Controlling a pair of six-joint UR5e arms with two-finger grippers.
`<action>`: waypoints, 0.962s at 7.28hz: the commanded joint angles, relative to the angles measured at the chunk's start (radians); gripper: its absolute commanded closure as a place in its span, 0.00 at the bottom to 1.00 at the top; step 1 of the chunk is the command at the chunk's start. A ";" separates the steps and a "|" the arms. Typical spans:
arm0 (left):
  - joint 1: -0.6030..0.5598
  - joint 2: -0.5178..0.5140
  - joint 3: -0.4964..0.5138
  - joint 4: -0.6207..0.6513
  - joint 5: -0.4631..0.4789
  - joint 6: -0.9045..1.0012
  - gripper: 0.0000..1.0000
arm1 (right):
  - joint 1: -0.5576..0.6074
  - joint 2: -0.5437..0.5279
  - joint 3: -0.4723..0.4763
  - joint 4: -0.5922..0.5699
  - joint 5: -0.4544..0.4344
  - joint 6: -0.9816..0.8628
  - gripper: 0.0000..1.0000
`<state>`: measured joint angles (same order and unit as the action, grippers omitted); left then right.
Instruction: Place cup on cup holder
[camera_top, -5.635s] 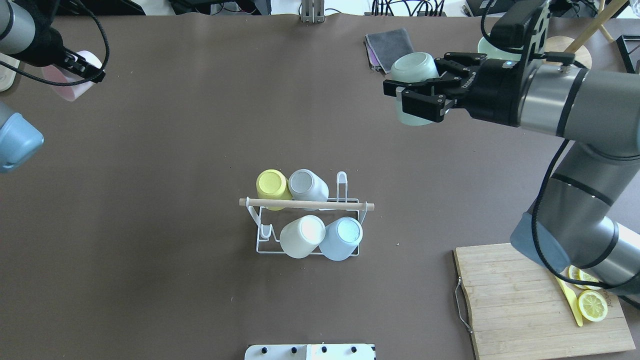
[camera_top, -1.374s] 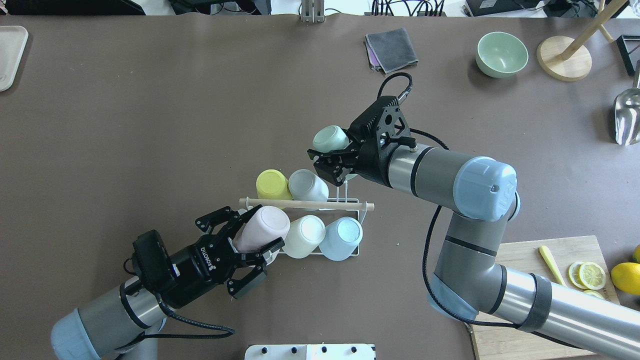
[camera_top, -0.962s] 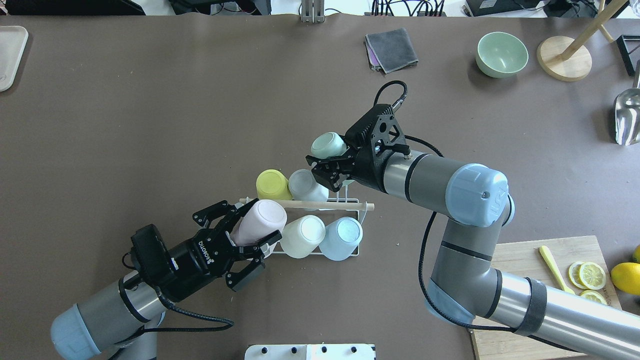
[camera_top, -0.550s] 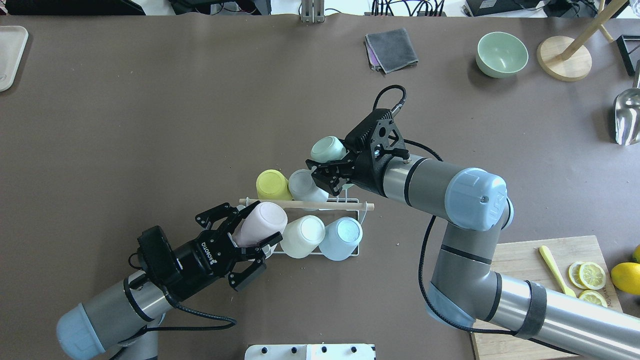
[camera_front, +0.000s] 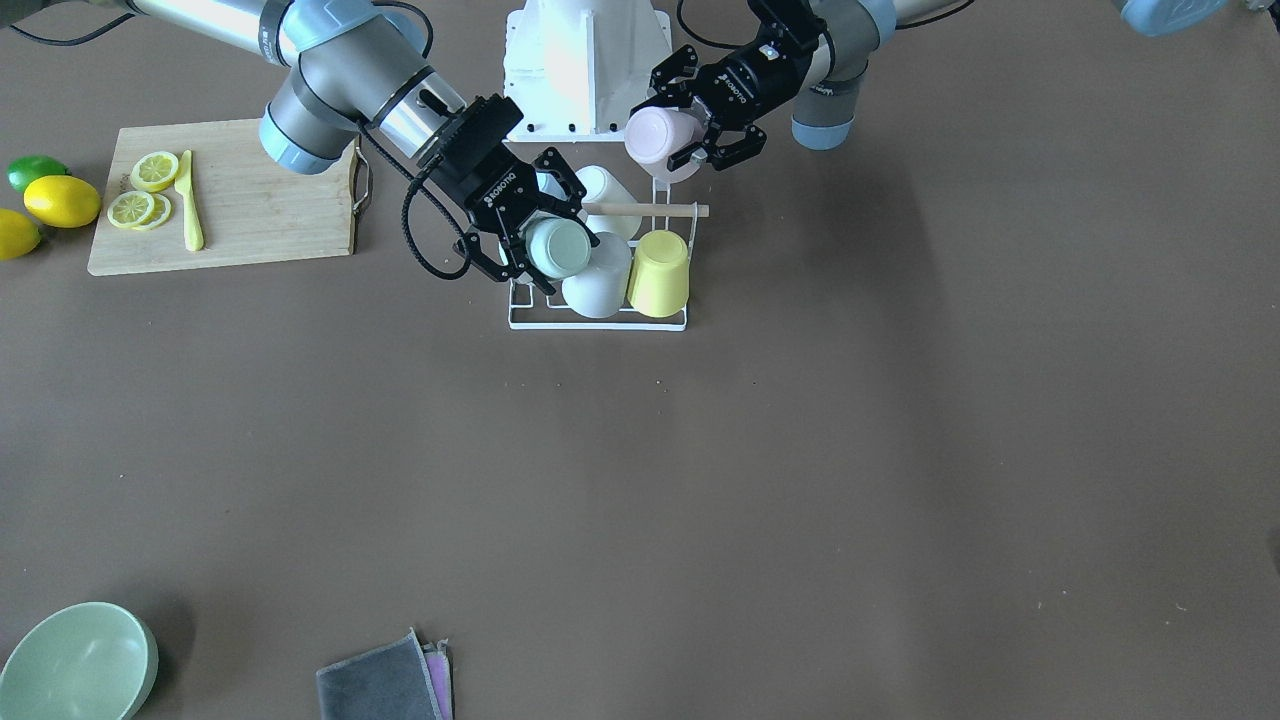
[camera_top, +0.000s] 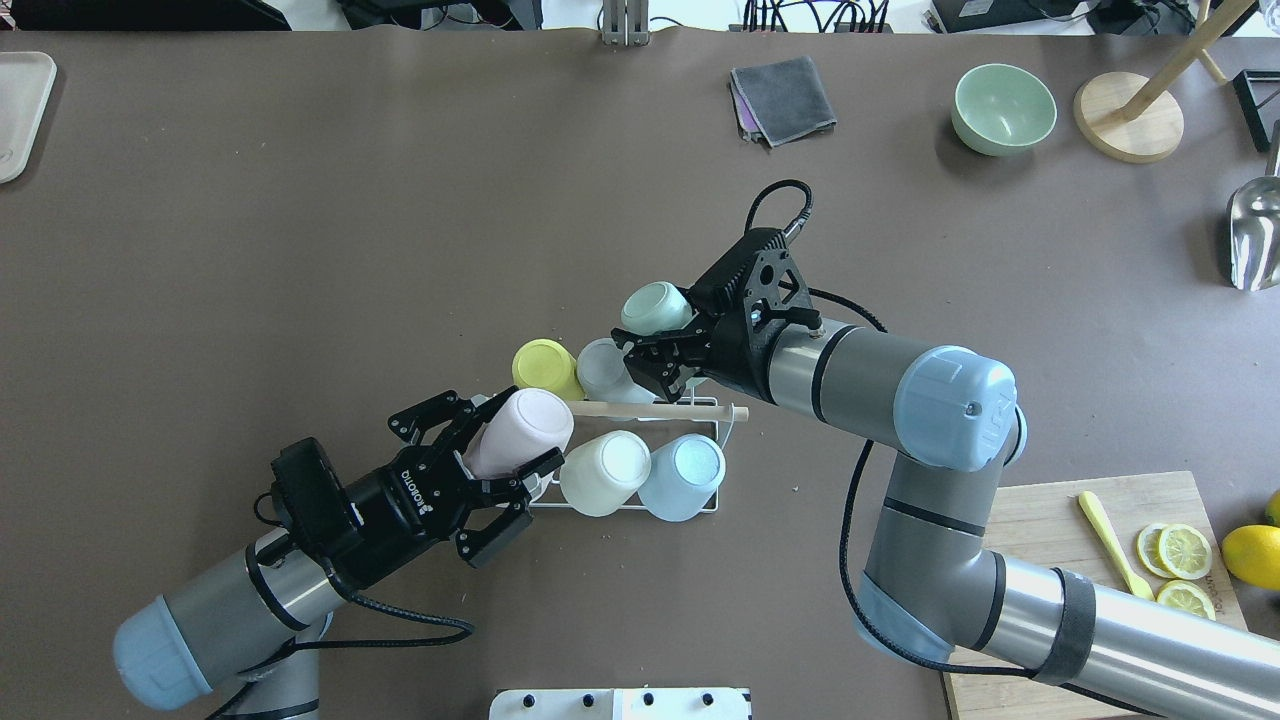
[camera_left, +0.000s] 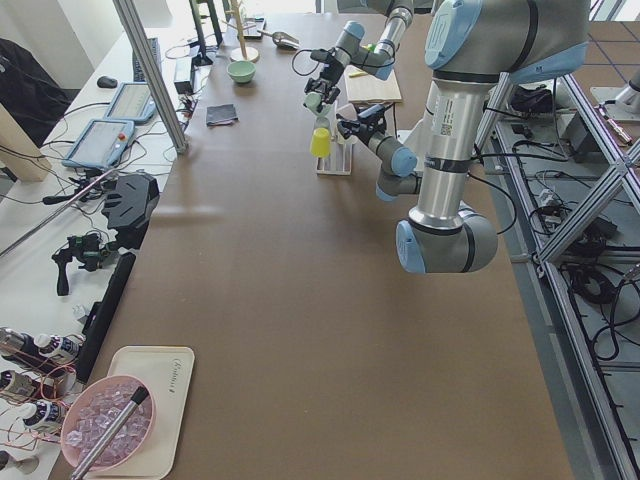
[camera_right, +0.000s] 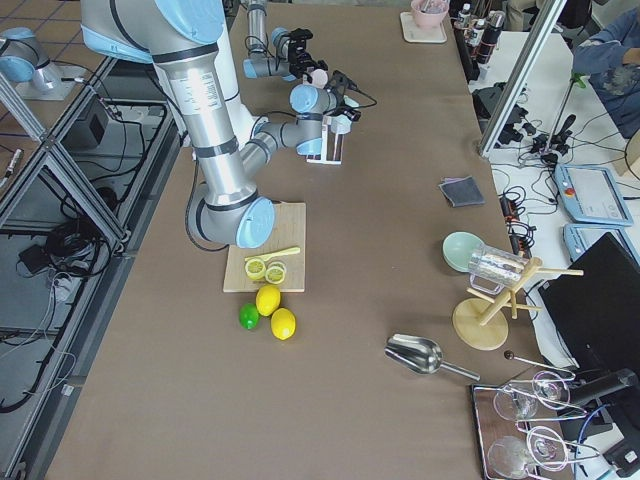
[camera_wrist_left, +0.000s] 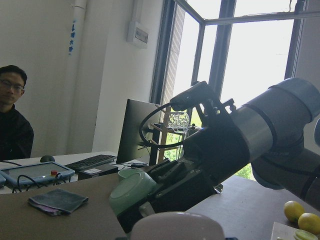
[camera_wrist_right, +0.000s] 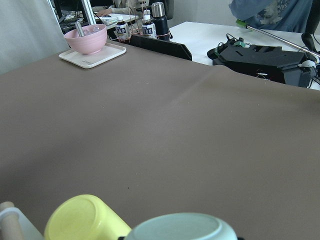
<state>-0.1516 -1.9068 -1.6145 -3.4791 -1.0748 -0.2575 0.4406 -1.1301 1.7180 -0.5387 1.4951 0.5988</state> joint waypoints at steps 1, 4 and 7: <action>-0.005 -0.009 0.002 0.002 0.001 0.000 1.00 | 0.000 0.001 0.000 0.000 -0.001 0.003 1.00; -0.017 -0.009 0.015 0.009 0.001 0.000 1.00 | 0.000 0.003 0.005 0.002 -0.003 0.003 0.00; -0.025 -0.009 0.024 0.011 0.001 0.000 1.00 | 0.000 0.003 0.005 0.002 -0.003 0.003 0.00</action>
<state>-0.1749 -1.9166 -1.5942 -3.4694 -1.0738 -0.2577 0.4403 -1.1276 1.7226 -0.5369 1.4926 0.6013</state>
